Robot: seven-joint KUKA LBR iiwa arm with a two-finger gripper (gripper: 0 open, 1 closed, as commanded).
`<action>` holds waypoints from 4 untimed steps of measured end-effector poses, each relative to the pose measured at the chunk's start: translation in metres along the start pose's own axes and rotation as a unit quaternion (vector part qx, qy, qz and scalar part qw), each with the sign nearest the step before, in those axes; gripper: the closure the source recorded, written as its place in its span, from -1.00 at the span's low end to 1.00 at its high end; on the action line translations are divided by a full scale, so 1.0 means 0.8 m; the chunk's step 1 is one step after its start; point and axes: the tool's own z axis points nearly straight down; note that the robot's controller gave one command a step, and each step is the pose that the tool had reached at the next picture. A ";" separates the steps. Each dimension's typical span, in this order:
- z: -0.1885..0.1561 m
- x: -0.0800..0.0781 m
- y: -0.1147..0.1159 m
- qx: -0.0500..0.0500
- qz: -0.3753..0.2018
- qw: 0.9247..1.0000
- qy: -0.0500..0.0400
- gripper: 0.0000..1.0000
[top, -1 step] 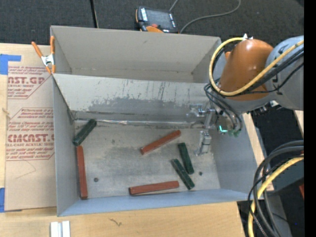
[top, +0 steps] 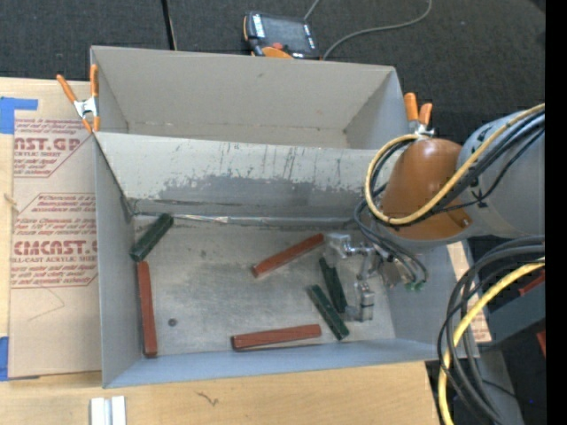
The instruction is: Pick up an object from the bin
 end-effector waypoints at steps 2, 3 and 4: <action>-0.019 -0.077 0.084 0.000 -0.040 0.999 -0.003 -1.00; -0.019 -0.076 0.082 0.000 -0.039 0.999 -0.001 1.00; -0.214 -0.040 0.079 0.002 -0.070 0.998 -0.005 1.00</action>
Offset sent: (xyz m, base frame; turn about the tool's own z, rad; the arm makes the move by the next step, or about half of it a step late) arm -0.0044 0.0379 0.0018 0.0368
